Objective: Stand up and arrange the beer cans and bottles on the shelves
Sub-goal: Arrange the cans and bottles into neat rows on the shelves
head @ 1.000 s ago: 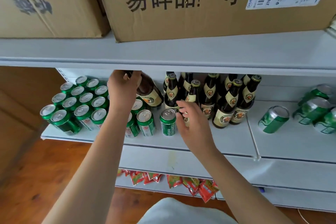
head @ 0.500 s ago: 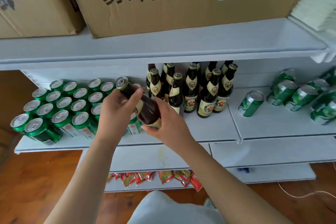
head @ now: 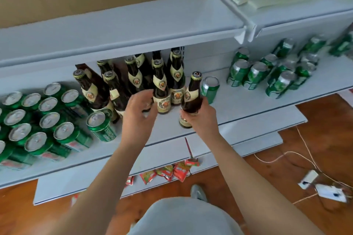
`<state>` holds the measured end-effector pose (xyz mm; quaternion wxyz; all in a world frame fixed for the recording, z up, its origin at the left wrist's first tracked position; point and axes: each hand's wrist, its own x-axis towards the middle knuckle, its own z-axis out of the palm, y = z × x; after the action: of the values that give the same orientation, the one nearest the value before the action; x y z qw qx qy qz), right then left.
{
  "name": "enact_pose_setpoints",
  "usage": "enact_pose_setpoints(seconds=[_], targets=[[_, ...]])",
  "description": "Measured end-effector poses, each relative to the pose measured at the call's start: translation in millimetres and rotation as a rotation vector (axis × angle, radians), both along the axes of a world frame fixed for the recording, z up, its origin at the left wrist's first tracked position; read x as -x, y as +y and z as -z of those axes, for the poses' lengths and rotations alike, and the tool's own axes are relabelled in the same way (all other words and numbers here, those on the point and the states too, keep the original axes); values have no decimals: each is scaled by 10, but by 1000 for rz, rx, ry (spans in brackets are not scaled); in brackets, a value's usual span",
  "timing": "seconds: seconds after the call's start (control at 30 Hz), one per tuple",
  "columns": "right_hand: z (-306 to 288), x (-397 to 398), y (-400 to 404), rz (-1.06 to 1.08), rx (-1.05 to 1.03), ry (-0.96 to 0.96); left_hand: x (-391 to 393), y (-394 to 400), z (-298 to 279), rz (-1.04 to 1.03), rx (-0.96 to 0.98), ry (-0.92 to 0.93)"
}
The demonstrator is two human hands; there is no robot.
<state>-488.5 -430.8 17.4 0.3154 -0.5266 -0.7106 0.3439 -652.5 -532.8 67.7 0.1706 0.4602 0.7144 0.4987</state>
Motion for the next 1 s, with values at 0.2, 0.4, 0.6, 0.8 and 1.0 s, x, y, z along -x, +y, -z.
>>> enact_pose_setpoints(seconds=[0.2, 0.4, 0.6, 0.8, 1.0], targets=[[107, 78, 420, -81, 4, 42, 206, -269, 318, -281, 108, 86], [186, 109, 535, -131, 12, 18, 391, -433, 415, -594, 164, 399], [101, 58, -175, 212, -323, -42, 945, -456, 424, -587, 762, 548], [132, 433, -512, -30, -330, -29, 1460, -567, 274, -381, 760, 696], [55, 1213, -875, -393, -106, 41, 1904, -563, 257, -315, 711, 629]])
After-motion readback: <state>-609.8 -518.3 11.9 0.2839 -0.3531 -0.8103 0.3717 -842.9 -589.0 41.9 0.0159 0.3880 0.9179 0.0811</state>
